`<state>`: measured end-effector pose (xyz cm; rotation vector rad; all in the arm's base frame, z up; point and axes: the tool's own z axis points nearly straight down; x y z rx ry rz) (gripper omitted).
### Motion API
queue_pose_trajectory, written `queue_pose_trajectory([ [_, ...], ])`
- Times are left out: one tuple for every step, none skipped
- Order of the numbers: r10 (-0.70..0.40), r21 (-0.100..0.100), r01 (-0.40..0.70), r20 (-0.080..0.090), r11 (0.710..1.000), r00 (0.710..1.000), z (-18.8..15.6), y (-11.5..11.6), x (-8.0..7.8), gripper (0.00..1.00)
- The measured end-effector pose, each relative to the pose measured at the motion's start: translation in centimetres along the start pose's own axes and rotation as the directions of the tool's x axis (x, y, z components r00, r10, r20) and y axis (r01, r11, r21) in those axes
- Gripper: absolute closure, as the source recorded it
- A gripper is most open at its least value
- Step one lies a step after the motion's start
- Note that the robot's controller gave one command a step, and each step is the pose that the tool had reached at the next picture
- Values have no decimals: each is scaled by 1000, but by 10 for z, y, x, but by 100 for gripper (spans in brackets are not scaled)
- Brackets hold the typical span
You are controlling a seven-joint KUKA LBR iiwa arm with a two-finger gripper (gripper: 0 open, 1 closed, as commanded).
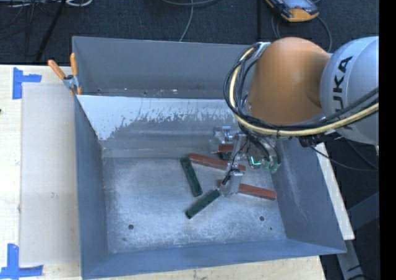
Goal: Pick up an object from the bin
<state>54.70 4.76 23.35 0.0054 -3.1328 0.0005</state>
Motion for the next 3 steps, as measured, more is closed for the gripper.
queue_pose_trajectory([
  [-422,1,422,3,907,907,155,-11,27,0],
  [-419,2,419,6,908,908,154,-11,26,100],
  [-466,7,466,17,885,885,-16,3,2,100],
])
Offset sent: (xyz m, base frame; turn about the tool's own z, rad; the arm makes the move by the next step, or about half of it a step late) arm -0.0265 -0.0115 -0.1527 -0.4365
